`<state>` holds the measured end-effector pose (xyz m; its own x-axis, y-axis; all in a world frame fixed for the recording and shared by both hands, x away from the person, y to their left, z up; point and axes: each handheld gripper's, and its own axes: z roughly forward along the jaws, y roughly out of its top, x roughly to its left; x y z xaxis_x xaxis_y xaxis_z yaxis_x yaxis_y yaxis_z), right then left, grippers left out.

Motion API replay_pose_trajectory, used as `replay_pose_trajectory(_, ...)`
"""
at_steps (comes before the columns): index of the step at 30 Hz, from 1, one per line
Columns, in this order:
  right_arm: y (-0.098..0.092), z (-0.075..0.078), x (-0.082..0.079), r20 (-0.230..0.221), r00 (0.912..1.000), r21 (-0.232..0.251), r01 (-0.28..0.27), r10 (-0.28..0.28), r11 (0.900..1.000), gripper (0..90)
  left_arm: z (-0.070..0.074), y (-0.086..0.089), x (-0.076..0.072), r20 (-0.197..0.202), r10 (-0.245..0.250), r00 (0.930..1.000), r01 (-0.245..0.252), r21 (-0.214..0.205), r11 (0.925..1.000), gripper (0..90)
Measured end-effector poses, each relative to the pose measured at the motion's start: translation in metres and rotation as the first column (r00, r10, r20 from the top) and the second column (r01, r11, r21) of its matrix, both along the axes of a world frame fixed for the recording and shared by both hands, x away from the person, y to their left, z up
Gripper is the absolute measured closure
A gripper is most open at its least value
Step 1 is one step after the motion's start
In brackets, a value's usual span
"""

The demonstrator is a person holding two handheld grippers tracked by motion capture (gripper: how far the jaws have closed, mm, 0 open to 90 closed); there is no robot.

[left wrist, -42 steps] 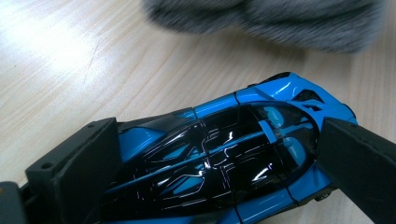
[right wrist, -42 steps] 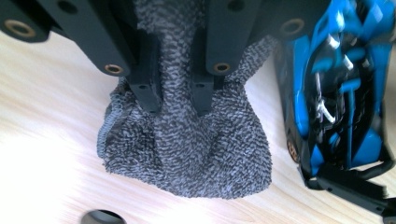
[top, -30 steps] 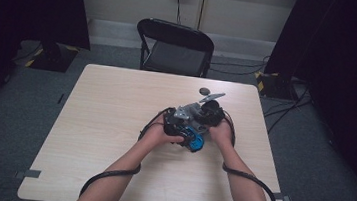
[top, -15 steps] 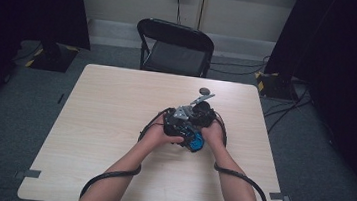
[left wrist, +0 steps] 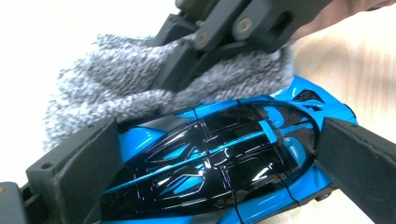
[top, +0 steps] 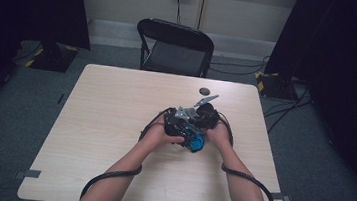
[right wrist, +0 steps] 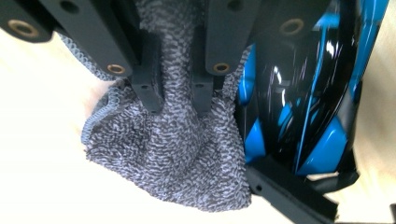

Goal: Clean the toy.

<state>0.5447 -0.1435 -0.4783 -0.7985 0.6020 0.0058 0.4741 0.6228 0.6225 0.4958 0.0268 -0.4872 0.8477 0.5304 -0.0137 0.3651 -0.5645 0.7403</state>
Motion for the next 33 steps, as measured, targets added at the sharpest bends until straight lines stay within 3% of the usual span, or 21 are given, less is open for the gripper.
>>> replay_pose_trajectory(15, -0.042, -0.001, -0.024, -0.042, 0.9983, 0.043, 0.043, -0.041, 0.9982, 76.9, -0.001, 0.0, 0.0, 0.003, 0.003, 1.0, -0.003, -0.005, 1.0, 0.0)
replay_pose_trajectory(33, -0.071, -0.001, -0.052, -0.067, 0.9927, 0.051, 0.104, -0.101, 0.9932, 76.1, 0.0, -0.003, -0.002, 0.002, -0.007, 1.0, 0.007, 0.002, 1.0, 0.0)
